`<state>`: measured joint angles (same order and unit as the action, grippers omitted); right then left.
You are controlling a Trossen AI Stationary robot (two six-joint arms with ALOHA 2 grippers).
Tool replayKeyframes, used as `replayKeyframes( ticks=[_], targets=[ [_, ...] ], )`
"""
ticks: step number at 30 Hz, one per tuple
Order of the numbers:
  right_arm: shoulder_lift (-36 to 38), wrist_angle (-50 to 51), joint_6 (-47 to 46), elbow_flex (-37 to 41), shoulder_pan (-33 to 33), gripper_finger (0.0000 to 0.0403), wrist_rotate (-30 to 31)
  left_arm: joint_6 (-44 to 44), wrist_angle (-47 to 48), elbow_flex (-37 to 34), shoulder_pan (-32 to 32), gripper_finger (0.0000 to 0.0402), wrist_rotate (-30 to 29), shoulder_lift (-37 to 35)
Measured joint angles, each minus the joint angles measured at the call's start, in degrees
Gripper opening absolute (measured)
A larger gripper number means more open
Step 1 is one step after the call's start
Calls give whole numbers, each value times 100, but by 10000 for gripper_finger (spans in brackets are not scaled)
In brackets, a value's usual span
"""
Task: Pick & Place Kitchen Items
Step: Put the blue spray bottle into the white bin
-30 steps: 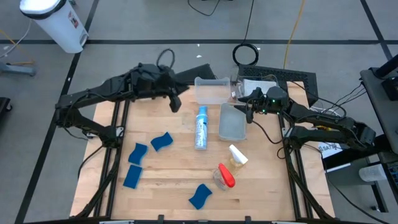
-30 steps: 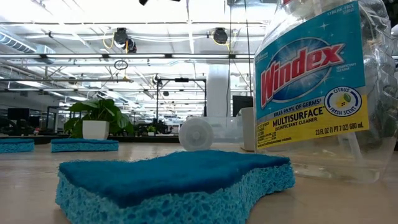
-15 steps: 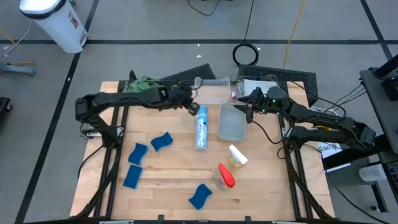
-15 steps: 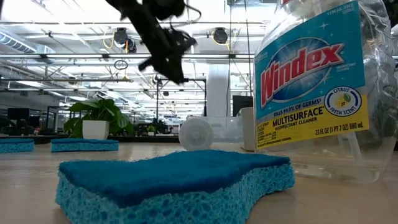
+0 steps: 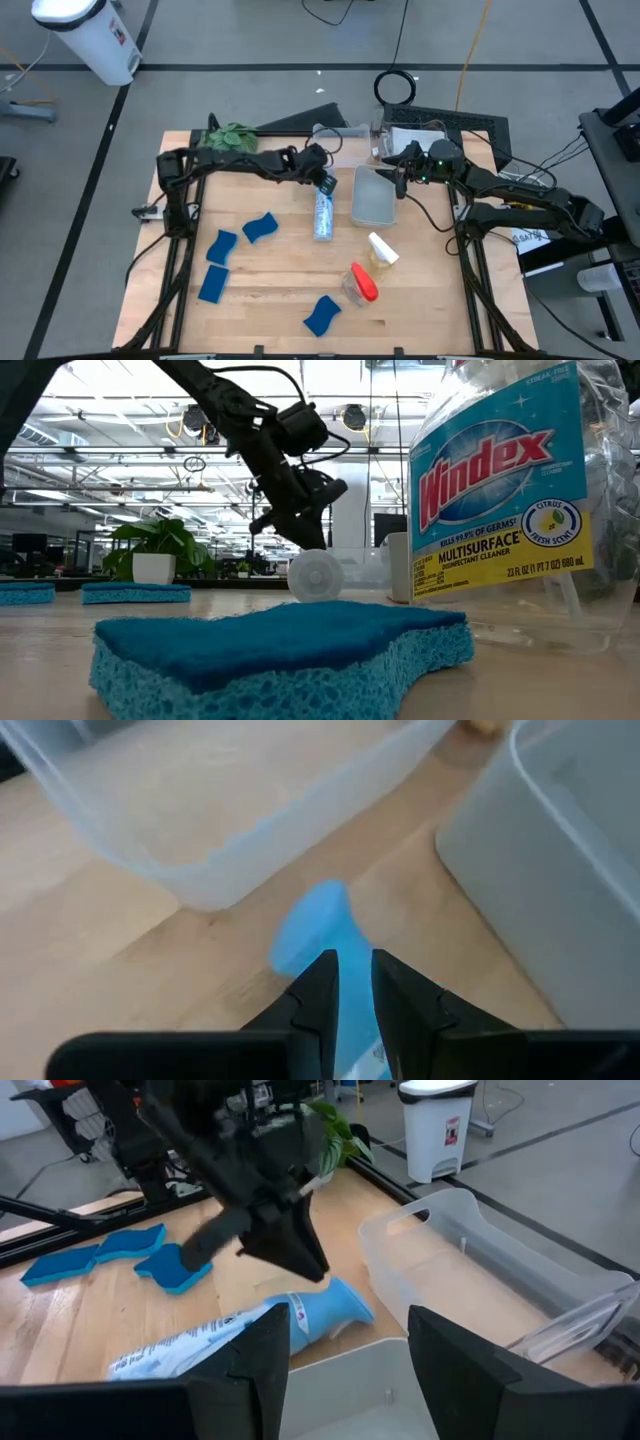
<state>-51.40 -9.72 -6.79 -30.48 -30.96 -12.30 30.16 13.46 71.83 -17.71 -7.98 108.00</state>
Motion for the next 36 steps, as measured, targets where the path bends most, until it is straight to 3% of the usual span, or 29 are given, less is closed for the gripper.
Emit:
replayKeyframes(
  ticks=[7, 16, 21, 27, 36],
  targets=[
    [0, 10, -1, 0, 0, 171, 0, -154, 21, 0, 102, 90, 47, 59],
    [0, 10, -66, 0, 0, 171, -1, 469, 32, 4, 162, 212, 122, 132],
    [0, 6, -66, 0, 0, 171, -4, 467, -95, 3, 155, 253, 50, 274],
    [0, -16, -91, 0, 33, 171, 2, 473, -509, 7, 70, 262, 335, 539],
    [0, -79, -79, 0, 70, 171, 3, 108, -404, 31, 32, 241, 681, 721]
  ],
)
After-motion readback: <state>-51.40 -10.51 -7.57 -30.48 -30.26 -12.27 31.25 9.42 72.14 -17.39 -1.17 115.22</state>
